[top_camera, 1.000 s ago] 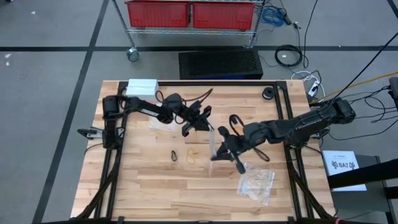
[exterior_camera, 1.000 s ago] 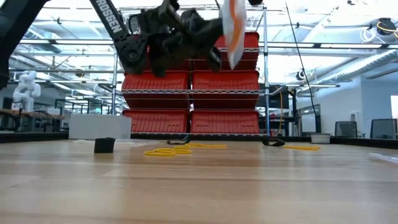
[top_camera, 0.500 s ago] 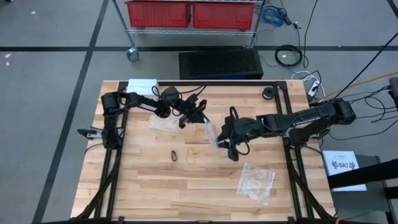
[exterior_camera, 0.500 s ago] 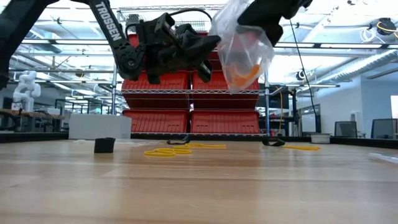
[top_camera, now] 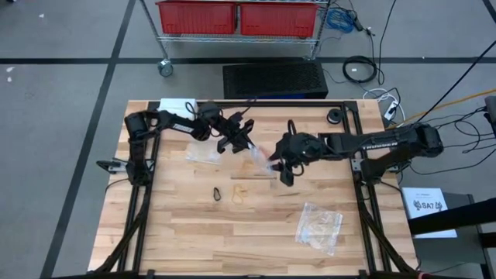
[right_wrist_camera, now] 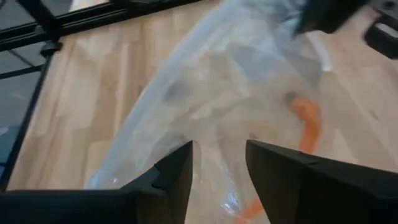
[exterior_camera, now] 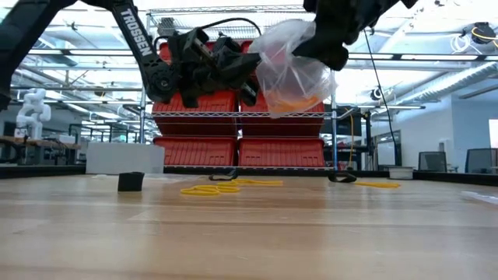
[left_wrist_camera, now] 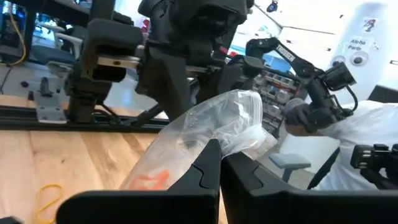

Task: Sort rubber bands
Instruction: Close the top zip lock bag

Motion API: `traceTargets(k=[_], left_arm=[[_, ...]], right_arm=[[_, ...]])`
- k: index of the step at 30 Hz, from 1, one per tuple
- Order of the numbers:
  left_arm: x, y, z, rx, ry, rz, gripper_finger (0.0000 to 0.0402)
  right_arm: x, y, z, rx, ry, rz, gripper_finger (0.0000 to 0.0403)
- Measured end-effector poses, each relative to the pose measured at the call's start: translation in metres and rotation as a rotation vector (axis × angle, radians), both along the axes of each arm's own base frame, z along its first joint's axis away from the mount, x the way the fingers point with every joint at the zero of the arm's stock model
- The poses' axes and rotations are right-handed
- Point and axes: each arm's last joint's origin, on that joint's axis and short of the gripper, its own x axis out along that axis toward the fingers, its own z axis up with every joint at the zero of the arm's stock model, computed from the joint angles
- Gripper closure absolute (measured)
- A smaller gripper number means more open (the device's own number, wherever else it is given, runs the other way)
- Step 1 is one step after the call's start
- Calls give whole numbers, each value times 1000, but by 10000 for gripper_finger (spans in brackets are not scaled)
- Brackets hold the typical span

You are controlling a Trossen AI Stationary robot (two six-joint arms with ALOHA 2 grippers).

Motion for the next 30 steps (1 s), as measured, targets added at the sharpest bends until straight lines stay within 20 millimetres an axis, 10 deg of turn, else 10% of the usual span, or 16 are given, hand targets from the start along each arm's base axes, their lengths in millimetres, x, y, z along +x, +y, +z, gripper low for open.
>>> traceTargets(k=[11, 23, 30], left_arm=[[-9, 14, 0, 14, 9, -11, 398], [-12, 28, -3, -35, 36, 114, 398], [-11, 30, -11, 3, 66, 198, 401]], right_arm=[[-18, -43, -11, -104, 220, -156, 202], [-28, -63, 65, -133, 237, -187, 176], [-30, -62, 72, -133, 242, -180, 180]])
